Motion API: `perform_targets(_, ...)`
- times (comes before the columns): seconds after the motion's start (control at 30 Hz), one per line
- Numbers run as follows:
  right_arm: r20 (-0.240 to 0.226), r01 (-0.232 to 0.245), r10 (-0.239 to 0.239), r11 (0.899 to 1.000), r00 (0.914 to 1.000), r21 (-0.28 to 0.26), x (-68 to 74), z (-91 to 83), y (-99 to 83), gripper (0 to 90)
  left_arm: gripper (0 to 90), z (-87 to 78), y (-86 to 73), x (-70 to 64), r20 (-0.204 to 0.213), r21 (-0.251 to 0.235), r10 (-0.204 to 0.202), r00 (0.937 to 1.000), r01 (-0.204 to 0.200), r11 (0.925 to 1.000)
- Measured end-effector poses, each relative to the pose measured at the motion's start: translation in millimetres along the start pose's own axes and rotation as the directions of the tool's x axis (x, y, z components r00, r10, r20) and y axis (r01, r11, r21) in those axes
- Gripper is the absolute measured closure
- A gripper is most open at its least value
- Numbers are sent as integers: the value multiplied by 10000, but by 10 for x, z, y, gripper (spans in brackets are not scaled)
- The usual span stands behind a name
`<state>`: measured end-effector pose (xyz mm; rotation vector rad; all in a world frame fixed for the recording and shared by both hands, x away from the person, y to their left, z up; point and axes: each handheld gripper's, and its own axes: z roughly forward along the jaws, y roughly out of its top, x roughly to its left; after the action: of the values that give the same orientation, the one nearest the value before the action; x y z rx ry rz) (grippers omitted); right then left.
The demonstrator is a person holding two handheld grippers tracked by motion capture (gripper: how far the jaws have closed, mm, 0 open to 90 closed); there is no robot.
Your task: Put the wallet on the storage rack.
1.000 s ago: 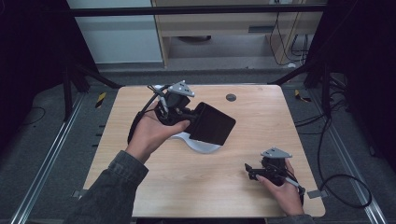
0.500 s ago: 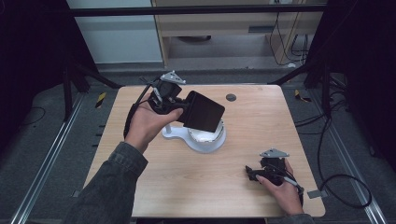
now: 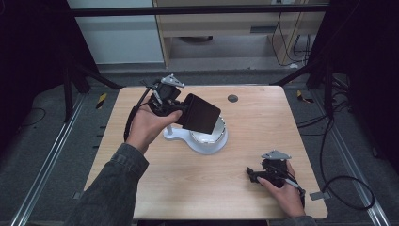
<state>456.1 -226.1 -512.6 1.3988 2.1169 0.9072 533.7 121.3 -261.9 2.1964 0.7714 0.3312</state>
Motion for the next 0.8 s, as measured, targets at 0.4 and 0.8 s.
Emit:
perform_targets(0.4, -32, 73, -73, 10000, 10000, -33, 4, 1, -3, 31, 800, 91, -28, 11, -1, 181, -11, 10000, 11, 9998)
perform_targets(0.8, -85, 8, -9, 10000, 10000, -8, 14, -2, -4, 31, 800, 315, -146, 36, 150, 622, -142, 9998, 133, 9980)
